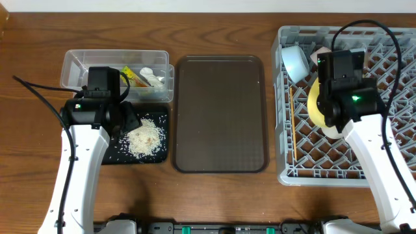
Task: Sort waste into correct bins and load items into the dishwasher rack
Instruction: 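Open the right gripper and withdraw from the plate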
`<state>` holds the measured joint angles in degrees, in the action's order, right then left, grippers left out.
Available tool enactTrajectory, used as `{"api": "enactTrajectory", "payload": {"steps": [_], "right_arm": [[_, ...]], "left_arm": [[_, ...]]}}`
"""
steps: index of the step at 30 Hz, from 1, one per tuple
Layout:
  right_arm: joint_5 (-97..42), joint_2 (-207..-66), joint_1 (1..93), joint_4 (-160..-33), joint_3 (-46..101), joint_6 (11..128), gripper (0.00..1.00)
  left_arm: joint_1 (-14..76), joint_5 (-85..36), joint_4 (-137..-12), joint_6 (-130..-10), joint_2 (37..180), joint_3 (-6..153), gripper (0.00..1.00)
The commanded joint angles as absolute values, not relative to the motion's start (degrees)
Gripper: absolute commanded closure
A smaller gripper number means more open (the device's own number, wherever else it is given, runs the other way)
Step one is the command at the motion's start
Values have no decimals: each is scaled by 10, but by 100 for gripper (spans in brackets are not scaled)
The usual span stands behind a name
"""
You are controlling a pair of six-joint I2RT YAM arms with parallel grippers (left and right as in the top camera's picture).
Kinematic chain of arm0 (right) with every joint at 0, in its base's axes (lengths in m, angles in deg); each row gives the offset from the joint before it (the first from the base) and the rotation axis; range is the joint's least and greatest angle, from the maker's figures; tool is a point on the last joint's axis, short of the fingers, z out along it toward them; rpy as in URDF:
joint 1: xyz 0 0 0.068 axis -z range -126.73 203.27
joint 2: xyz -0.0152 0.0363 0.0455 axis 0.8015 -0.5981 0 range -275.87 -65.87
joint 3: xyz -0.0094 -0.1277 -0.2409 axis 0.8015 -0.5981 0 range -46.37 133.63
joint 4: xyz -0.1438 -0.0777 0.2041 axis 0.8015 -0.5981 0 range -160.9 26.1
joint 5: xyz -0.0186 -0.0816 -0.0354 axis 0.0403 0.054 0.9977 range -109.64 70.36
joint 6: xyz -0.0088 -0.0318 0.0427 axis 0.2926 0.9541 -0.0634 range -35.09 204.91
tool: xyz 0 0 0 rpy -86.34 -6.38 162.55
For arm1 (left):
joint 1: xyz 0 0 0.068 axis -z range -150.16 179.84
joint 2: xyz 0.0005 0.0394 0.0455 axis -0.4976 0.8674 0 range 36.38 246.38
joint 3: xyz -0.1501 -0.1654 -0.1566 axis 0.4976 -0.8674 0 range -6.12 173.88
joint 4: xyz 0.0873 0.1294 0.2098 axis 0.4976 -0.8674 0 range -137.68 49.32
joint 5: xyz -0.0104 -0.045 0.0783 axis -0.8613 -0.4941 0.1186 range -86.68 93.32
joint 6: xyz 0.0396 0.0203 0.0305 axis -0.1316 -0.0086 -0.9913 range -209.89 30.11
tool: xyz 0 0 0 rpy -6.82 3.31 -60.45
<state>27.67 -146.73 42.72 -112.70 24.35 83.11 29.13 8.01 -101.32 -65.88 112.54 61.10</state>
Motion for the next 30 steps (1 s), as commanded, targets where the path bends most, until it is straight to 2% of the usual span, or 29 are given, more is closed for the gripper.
{"api": "enactTrajectory", "payload": {"steps": [1,9,15,16,19,20,24,27,30], "right_arm": [[262,-1457,418,-1128,238,837,99],[245,-1457,418,-1127,236,836,99],[85,-1457,418,-1116,236,823,96],[57,-1457,418,-1114,236,816,92],[-11,-1457,418,-1107,236,815,64],[-27,-1457,418,-1105,236,814,59],[-50,-1453,423,-1102,236,757,48],[-74,-1438,441,-1101,236,696,34],[-151,-1410,481,-1093,236,689,23]], "left_arm": [[289,83,-1015,-656,1119,613,33],[289,83,-1015,-656,1119,613,33],[289,83,-1015,-656,1119,613,33],[289,83,-1015,-656,1119,613,33],[289,83,-1015,-656,1119,613,33],[289,83,-1015,-656,1119,613,33],[289,83,-1013,-656,1119,613,26],[296,81,-1000,-670,1119,614,24],[316,52,-986,-710,1119,614,21]]}}
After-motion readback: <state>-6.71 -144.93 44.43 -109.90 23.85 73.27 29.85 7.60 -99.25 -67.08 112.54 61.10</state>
